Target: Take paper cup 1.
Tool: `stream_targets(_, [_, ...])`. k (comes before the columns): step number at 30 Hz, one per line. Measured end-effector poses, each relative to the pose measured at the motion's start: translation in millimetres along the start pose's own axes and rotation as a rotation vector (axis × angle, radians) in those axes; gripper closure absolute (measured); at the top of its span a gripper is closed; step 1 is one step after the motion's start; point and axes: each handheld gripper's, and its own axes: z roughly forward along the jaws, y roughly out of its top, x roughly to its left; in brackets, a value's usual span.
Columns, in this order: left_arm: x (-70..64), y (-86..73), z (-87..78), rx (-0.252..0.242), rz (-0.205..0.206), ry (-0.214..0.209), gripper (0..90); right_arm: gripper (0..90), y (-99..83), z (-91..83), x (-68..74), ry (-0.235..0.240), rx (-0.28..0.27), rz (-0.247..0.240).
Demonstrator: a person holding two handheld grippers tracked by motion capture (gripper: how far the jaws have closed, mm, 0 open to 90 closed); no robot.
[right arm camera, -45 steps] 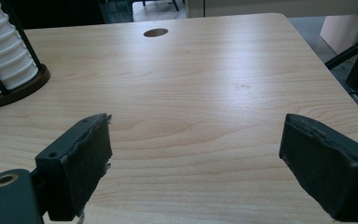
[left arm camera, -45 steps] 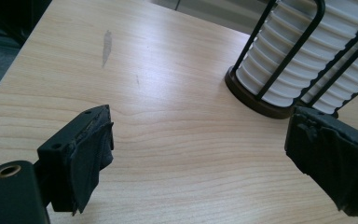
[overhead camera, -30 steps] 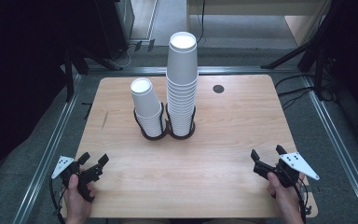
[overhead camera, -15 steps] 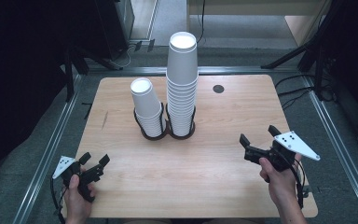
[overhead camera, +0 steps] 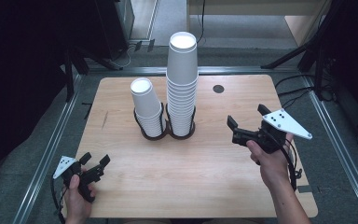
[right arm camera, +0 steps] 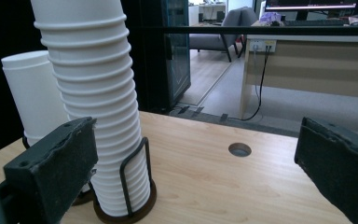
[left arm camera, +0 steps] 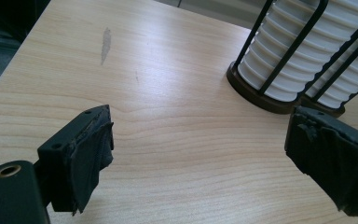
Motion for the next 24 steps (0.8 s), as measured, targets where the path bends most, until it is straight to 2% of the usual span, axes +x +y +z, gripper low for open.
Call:
stream_targets(7, [-0.3,0.0,0.3,0.002,0.002,-0.003,7.9,0.0,17.7,13.0,14.8,0.022,-0.014,-0.013])
stream_targets(9, [-0.3,0.0,0.4,0.003,0.003,-0.004,7.9,0.0,23.7,20.4,23.5,0.036,-0.015,-0.027])
stream_targets(24, [-1.3,-0.1,1.4,0.008,0.009,-0.009,7.9,0.0,42.4,47.9,51.0,0.075,-0.026,-0.043])
